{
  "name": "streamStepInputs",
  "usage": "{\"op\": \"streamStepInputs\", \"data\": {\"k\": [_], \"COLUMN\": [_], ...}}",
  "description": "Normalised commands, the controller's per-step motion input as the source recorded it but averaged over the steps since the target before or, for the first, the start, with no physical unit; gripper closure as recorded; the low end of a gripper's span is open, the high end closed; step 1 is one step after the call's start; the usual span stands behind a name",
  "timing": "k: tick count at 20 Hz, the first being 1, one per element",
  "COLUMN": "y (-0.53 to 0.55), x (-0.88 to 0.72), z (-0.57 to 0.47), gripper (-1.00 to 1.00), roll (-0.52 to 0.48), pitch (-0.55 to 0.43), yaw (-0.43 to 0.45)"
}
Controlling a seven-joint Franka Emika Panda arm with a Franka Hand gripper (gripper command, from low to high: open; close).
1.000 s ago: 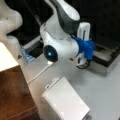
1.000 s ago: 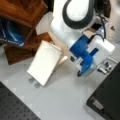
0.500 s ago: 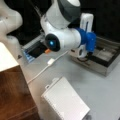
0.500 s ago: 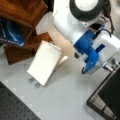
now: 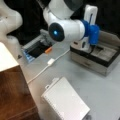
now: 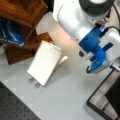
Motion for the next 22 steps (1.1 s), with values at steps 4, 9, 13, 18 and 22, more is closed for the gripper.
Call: {"op": "streamStepInputs", "data": {"k": [4,9,13,18,22], "y": [0.26,0.29,0.34,0.36,0.34], "x": [-0.09,-0.10,-0.09,-0.08,-0.09], "z": [0.29,0.30,0.23,0.18,0.14], "gripper": [1.00,1.00,1.00,1.00,1.00], "roll": [-0.131,-0.112,-0.120,-0.120,-0.110], "pitch": [0.039,0.046,0.028,0.025,0.035], "yaw": [-0.020,-0.032,-0.056,-0.067,-0.050]}}
